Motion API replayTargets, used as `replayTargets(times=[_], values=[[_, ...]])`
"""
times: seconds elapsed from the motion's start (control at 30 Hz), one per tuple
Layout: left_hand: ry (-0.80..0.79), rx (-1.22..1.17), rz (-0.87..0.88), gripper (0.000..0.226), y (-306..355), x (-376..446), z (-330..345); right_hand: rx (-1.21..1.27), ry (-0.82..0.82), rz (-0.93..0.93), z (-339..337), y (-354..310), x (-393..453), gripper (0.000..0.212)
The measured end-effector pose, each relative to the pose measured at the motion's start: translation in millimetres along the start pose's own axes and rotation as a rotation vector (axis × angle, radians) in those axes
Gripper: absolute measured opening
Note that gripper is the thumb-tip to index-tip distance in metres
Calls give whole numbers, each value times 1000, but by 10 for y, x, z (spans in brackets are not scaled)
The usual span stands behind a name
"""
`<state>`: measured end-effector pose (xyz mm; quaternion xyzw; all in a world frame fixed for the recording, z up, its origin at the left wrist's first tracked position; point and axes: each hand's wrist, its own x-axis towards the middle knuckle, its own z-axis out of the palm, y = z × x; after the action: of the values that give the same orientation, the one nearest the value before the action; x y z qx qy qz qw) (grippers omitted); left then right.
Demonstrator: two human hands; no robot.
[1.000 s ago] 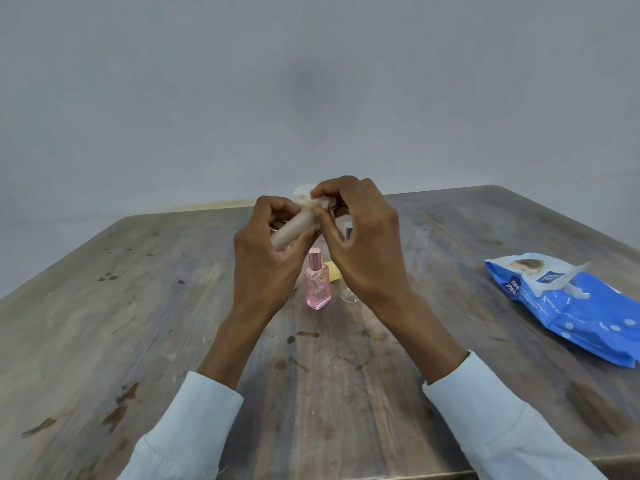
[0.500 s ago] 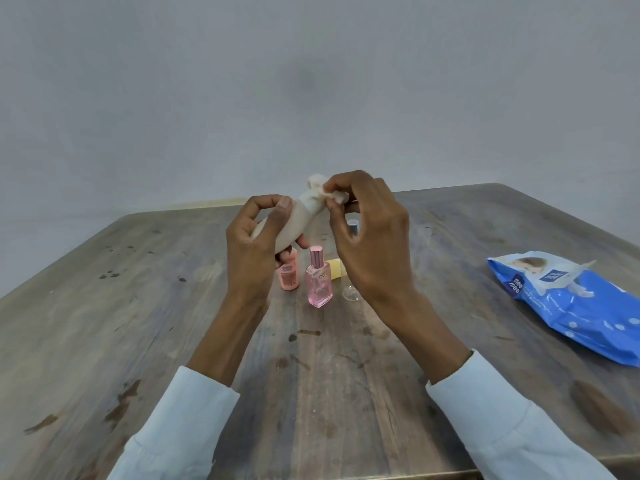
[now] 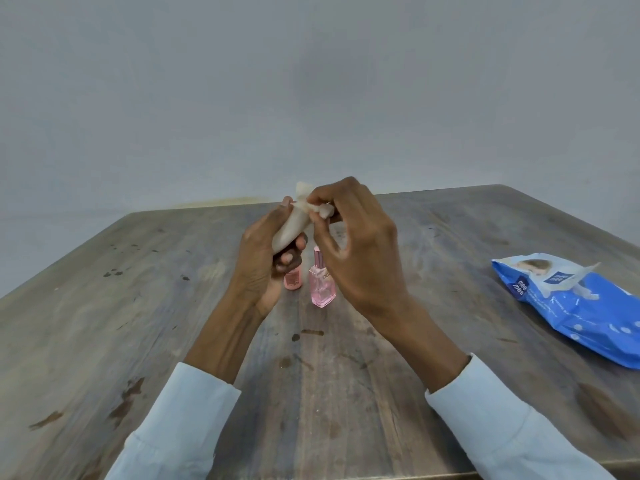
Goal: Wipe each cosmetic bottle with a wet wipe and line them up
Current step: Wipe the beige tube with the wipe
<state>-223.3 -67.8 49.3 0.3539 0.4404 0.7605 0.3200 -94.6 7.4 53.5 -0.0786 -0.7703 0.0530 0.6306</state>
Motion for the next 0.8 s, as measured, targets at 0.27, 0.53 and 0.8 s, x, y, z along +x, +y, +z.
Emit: replayTargets(times=[0.27, 0.53, 0.8], values=[[-175, 109, -2, 49, -3, 35, -103, 9, 70, 45, -57, 22, 28, 9], [-65, 249, 119, 40, 34, -22, -27, -10, 21, 6, -12, -9, 0, 15], [6, 388, 206, 35, -29, -47, 38, -35, 36, 33, 0, -18, -8, 14]])
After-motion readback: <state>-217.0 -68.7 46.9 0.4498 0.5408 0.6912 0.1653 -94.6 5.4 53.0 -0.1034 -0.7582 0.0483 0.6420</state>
